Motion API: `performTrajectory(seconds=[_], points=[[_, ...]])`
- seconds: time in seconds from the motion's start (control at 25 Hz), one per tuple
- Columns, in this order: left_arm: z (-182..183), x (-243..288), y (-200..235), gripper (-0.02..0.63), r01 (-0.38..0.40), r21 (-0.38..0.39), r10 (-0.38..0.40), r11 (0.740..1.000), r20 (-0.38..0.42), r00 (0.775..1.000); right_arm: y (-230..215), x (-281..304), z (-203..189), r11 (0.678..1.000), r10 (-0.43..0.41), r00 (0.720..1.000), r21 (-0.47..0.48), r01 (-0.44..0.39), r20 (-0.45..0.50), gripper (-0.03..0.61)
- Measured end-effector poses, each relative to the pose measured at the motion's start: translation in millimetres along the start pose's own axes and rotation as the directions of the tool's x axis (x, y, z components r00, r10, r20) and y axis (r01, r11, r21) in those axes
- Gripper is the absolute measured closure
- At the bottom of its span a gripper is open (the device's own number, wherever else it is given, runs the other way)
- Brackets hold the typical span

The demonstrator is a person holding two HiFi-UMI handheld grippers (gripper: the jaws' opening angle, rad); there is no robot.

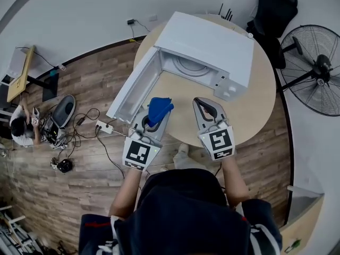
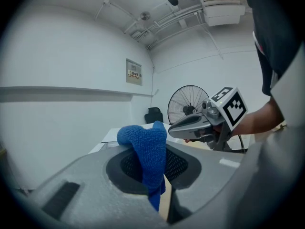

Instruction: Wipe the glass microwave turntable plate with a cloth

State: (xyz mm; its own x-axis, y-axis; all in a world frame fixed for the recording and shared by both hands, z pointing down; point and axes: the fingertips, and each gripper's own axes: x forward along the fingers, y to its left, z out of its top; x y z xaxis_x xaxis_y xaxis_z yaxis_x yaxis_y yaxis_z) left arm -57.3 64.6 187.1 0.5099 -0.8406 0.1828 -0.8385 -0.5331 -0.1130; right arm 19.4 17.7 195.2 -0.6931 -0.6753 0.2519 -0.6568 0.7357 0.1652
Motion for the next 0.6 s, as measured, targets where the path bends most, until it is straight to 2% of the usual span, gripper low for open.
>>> performTrajectory(seconds=[0.28, 0.44, 0.6], points=[[-12, 49, -10, 0.56, 0.032, -0.026, -0.033, 0.999, -0.042, 0.999, -39, 10, -23, 1.0, 0.01, 0.999, 0.019, -0.009, -0.038, 0.568], [-21, 73, -9, 0.56, 0.021, -0.045, -0.023, 0.999, -0.049, 0.999, -48, 16, -40, 1.0, 0.024, 0.998, 0.009, -0.023, -0.064, 0.568], [-32, 88, -16, 0.56, 0.044, -0.07, -0.049, 0.997, -0.064, 0.997, -49, 15, -61, 0.999, 0.038, 0.993, 0.014, -0.037, -0.115, 0.569]])
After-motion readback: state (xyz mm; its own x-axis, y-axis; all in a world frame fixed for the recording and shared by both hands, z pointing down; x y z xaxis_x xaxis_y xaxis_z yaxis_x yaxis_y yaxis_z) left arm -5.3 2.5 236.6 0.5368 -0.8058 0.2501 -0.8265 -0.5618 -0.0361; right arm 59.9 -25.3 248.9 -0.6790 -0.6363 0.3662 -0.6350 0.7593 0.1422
